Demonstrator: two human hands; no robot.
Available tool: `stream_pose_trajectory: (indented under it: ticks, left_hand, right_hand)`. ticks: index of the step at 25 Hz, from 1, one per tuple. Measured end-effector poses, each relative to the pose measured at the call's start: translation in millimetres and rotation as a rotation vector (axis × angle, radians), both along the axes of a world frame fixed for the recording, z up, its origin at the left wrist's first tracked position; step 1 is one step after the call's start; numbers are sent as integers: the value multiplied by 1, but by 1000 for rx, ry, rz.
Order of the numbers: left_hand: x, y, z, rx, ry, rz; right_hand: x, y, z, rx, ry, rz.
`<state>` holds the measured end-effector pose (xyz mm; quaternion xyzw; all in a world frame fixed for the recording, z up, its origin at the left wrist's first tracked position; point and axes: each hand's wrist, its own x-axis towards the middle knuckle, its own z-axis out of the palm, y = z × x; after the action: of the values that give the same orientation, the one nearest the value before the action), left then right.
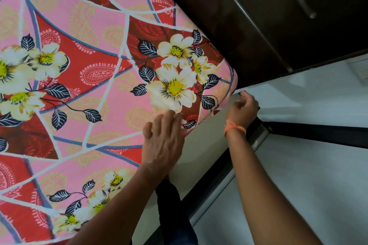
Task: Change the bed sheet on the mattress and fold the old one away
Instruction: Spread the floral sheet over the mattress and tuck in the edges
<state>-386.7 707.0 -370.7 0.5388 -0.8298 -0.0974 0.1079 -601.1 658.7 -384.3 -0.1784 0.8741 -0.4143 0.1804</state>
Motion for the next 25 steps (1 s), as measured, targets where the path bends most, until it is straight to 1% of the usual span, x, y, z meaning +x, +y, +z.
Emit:
stream_pose_trajectory:
  ticks: [1,2,3,4,5,7,9,11,13,14,15,16,17,18,19,21,23,25]
  left_hand:
    - [-6,7,1,-36,31,-135]
    - [-12,16,1,-21,59,-287]
    - [-21,26,0,46,83,-410]
    - [-30,37,-5,141,93,-464]
    - [-40,45,-12,256,99,-447]
    - [-61,48,-23,448,124,-287]
    - [-80,37,-29,580,88,-179]
    - [-97,24,-36,615,66,-138]
    - [-112,18,-44,600,105,-113]
    - [-117,15,-46,606,131,-111]
    - [-121,12,-50,607,155,-110]
    - [-125,7,-55,592,183,-99]
    - [-130,3,-60,577,206,-81]
    - [-135,0,-66,559,248,-73]
    - [-141,-5,-71,544,287,-80]
    - [-152,-18,-65,626,352,-59]
    - [-166,-32,-66,679,310,-115]
    - [-179,-43,-77,675,322,-83]
  right_hand:
    - [5,6,-5,-46,-227,-114]
    - [10,12,-11,-103,-504,-142]
    - [13,14,-15,-177,-728,-128]
    - [15,14,-19,-216,-865,-86]
    - [12,9,-25,-244,-956,-50]
    - [7,-6,-36,-264,-1046,-13]
    - [-2,-16,-45,-234,-1108,-12]
    - [-13,-26,-51,-138,-1086,-15]
    - [-27,-30,-55,-35,-986,4]
    - [-34,-29,-57,52,-907,9]
    - [-44,-26,-58,127,-820,-27]
    - [-53,-23,-58,149,-687,-105]
    - [-60,-19,-58,98,-586,-170]
    - [-61,-16,-53,6,-572,-179]
    - [-58,-12,-49,-89,-655,-157]
    - [-47,-9,-43,-170,-889,-105]
    - [-45,-15,-45,-141,-968,-69]
    - [-46,-24,-45,-143,-996,-45]
